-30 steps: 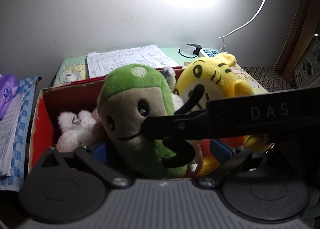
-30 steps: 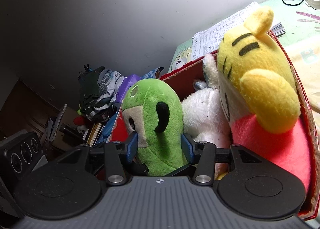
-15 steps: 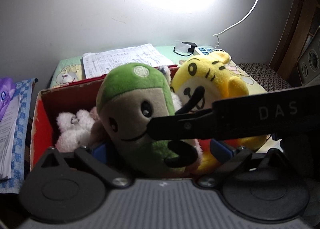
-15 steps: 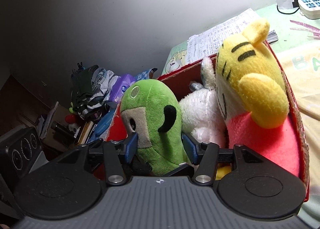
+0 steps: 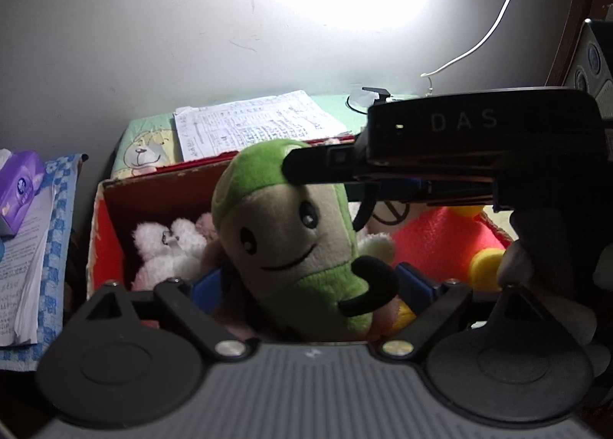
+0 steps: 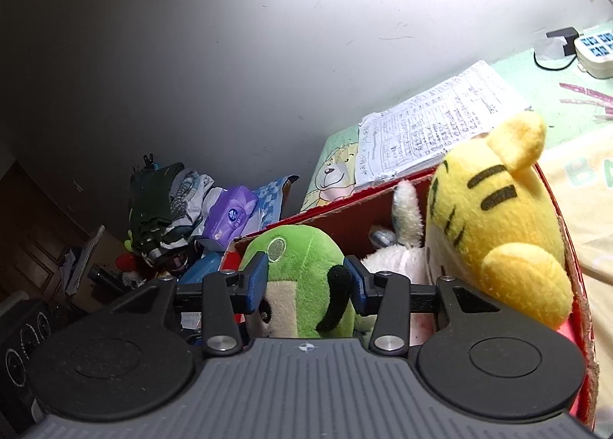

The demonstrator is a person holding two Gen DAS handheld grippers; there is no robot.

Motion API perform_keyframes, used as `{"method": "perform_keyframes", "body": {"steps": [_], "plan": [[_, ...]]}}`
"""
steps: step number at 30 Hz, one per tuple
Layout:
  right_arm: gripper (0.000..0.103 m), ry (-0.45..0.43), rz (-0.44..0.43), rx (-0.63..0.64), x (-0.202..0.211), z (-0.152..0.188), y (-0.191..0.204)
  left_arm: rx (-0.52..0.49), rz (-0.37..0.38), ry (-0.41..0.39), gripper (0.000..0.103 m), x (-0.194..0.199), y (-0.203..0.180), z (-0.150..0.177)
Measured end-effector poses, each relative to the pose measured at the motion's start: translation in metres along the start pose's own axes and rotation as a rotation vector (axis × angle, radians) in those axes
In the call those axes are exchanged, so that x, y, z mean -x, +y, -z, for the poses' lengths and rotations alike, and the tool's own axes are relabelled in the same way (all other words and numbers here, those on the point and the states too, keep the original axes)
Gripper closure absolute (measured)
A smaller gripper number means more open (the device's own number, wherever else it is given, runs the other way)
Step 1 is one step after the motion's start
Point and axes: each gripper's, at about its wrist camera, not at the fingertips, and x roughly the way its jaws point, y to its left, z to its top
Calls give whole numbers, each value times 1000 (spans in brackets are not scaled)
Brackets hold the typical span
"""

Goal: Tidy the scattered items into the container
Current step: 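Lower the green bean plush into the box beside the white bunny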

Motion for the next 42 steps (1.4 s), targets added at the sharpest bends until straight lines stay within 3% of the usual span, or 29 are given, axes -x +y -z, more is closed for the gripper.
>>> {"method": "perform_keyframes", "body": {"steps": [5,15,21,28,42], "plan": [[58,-4,15,-22,8,6,-11,-56,-10,-2,10,-5,-16,3],[51,-11,-16,-60,14,8,-8,-31,-10,26,8,-4,-11,0],[51,-55,46,-38,40,9,-4,-28,-61,28,4,3,-20,-5],[50,-98,177,9,64,12,2,-13,-151,54,4,6,-34,-9],[50,-118,313,76,89,24,1,35,-217,120,3,10,-53,-11]]}}
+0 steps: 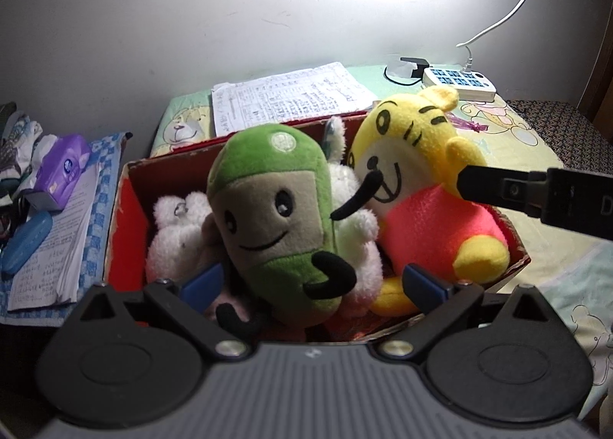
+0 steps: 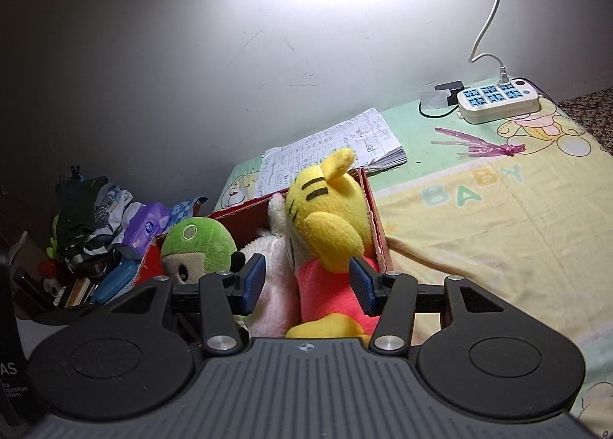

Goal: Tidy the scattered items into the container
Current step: 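Lower the green bean plush into the box beside the white bunny, then open both grippers and pull back from the filled box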

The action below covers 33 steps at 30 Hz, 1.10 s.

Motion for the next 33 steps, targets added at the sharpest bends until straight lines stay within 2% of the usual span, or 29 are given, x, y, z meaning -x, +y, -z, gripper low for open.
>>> {"method": "perform_keyframes", "body": {"steps": [9,14,17,20,28,33], "plan": [[50,19,23,59,10,-2,-12,40,-94,29,3,0,-20,-2],[50,32,31,101,16,-3,-23,57,-108,58,3,-2,-39,-3],[50,31,35,113,21,-5,-31,55,-109,45,3,1,-51,-5],[50,34,45,123,24,-7,-38,61,-148,32,3,3,-62,-7],[48,47,38,151,29,-10,-49,137,-223,-6,3,10,-67,-11],[47,50,38,152,31,-12,-53,144,-260,-30,1,20,-73,-17]]}}
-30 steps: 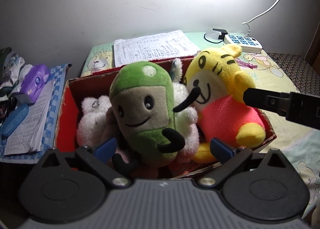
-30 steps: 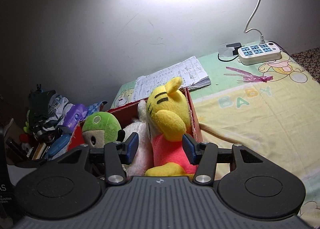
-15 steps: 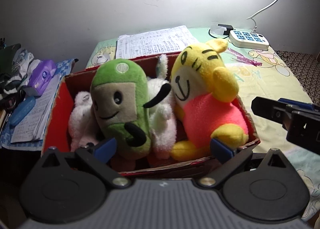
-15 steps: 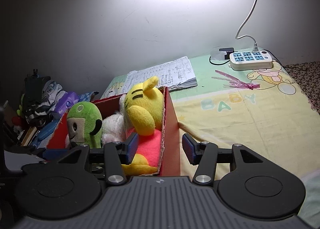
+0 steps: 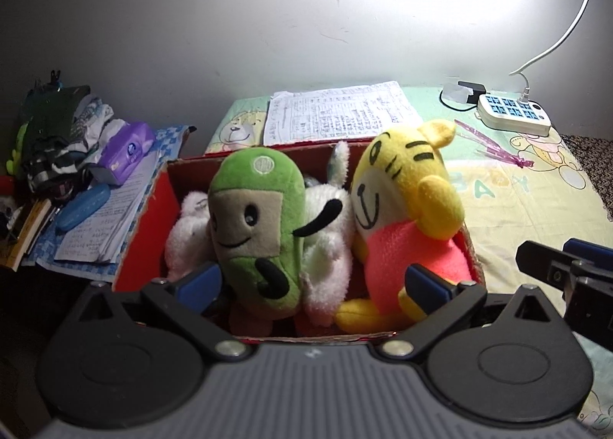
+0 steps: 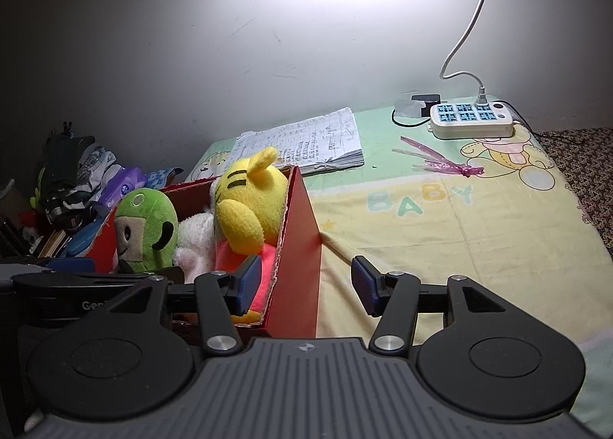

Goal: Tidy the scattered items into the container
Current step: 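Open both grippers and pull back from the filled box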

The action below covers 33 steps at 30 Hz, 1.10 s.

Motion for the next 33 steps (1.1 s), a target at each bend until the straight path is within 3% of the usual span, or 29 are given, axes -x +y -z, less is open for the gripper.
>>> {"method": "perform_keyframes", "body": {"steps": [3,13,21,33], "plan": [[43,8,12,-1,1,-2,-4,1,10,4,1,6,-5,-1],[42,23,67,-16,8,0,-17,-18,5,98,1,5,-29,5],[40,43,125,-29,12,6,-26,-66,11,120,1,3,-49,14],[33,66,150,-21,12,2,-16,-40,21,147,1,4,-36,12]]}}
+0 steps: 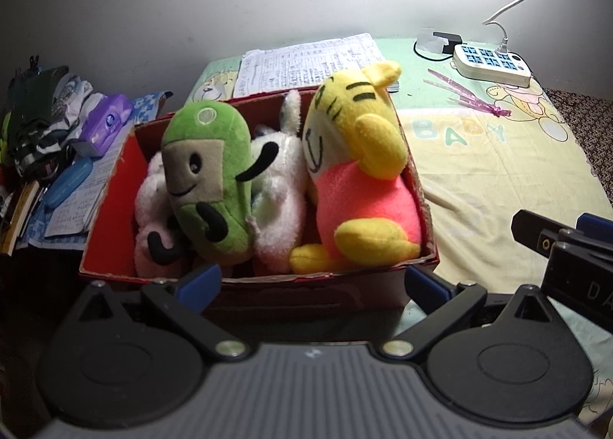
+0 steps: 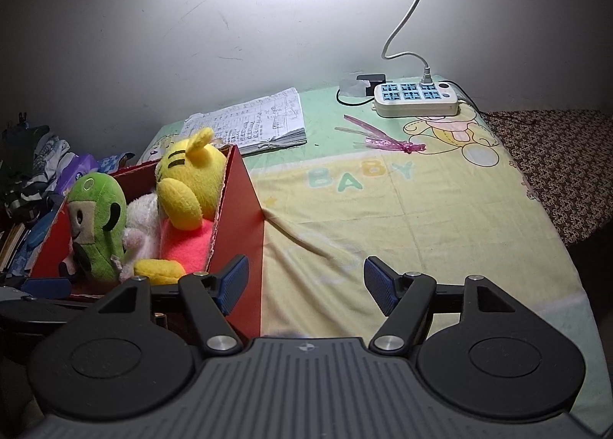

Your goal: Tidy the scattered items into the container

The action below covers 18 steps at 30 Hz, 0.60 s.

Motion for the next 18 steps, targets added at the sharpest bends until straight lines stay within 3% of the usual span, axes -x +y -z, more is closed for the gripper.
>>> {"method": "perform_keyframes", "body": {"steps": [18], "plan": [[30,18,-10,48,-15,-16,57,57,-13,15,1,-9,63,-12]]}}
